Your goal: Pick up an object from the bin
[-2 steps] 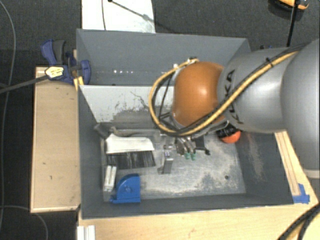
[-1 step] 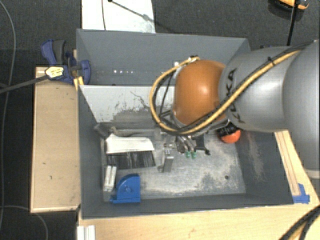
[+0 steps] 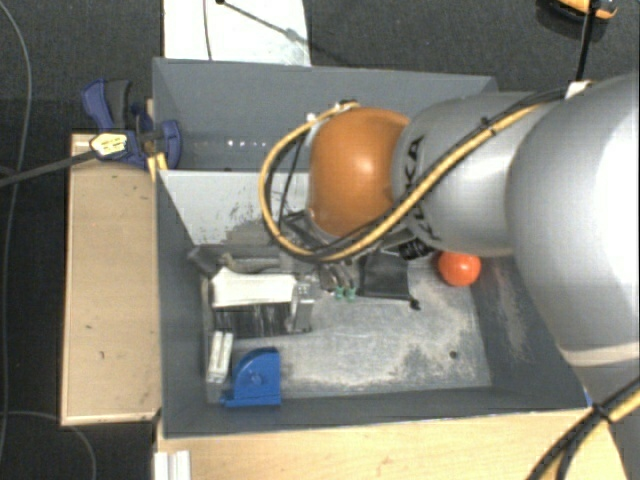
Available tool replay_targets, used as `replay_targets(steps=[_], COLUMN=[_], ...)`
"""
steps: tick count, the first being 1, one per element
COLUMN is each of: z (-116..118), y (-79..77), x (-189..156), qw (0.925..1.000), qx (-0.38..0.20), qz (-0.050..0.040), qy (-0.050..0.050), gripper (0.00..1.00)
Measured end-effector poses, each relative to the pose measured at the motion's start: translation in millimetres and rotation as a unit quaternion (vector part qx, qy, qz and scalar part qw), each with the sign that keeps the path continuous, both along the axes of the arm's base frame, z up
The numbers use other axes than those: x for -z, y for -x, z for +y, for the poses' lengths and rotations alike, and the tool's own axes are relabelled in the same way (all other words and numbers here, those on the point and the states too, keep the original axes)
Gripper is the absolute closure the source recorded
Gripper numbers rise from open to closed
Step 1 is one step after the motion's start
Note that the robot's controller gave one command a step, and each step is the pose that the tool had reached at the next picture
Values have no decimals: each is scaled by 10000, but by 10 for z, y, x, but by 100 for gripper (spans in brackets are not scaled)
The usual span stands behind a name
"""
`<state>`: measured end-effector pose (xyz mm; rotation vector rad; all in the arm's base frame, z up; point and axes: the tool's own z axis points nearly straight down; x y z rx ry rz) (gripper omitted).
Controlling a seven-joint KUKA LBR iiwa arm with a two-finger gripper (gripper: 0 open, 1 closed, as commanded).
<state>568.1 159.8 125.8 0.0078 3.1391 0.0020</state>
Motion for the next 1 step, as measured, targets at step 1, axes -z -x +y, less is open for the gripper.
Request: replay_targets(steps=[1], z=[192], y=[-77], x=[155], qw=[10000], qx=[-58], qz=[6], qy=[-16], gripper=[0])
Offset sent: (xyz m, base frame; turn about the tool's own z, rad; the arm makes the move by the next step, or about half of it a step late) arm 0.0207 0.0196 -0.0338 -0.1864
